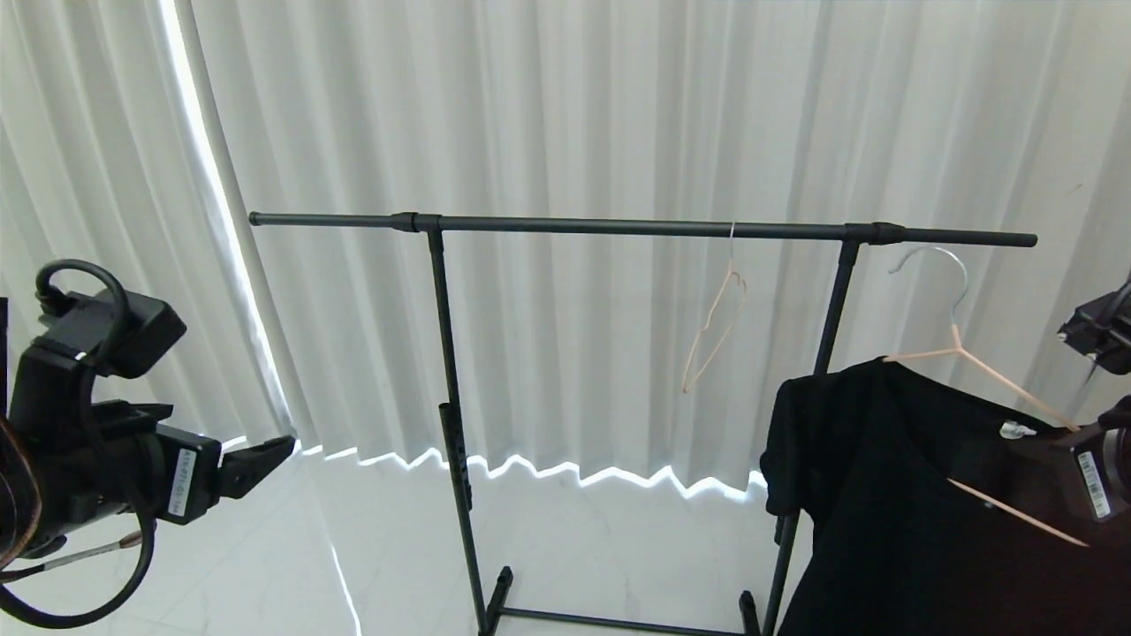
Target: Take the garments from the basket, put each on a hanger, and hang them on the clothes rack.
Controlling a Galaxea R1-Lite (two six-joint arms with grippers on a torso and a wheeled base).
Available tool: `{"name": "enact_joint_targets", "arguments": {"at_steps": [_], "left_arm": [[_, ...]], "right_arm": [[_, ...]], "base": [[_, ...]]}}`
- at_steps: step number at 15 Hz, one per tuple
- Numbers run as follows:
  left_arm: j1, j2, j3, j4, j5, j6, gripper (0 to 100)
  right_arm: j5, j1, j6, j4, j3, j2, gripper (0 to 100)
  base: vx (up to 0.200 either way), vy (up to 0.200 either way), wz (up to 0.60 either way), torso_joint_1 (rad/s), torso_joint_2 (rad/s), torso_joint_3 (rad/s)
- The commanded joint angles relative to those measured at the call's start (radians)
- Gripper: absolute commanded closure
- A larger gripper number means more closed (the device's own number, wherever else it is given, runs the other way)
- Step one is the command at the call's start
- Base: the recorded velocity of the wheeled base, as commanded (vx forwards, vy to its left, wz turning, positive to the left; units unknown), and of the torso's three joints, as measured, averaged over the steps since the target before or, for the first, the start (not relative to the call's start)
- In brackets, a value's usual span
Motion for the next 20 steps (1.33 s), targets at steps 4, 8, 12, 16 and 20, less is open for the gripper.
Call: {"name": "enact_joint_targets", "arguments": {"at_steps": [4,8,12,16,20], "left_arm": [[-0.001,0.003,0.050,-0.044,0.021,0.047,0],[-0.001,-0.009,0.045,-0.049,0.024,0.047,0],[-0.006,-0.008,0.042,-0.049,0.022,0.047,0],[-0.013,-0.006,0.039,-0.049,0.022,0.047,0],[-0.030,0.000,0.042,-0.064,0.022,0.047,0]], "right_arm": [[-0.002,0.002,0.020,0.026,0.001,-0.023,100],[-0.001,0.004,0.020,0.026,0.004,-0.030,100],[-0.001,0.004,0.020,0.026,0.004,-0.027,100],[0.001,0.010,0.020,0.026,0.004,-0.026,100],[0.001,0.108,0.048,0.018,-0.005,-0.004,100]], "base": [[0.000,0.000,0.00,0.000,0.00,0.000],[0.000,0.150,0.00,0.001,0.00,0.004],[0.000,0.200,0.00,0.004,0.00,0.000],[0.000,0.200,0.00,0.004,0.00,0.005],[0.000,0.100,0.00,0.002,0.00,-0.001]]}}
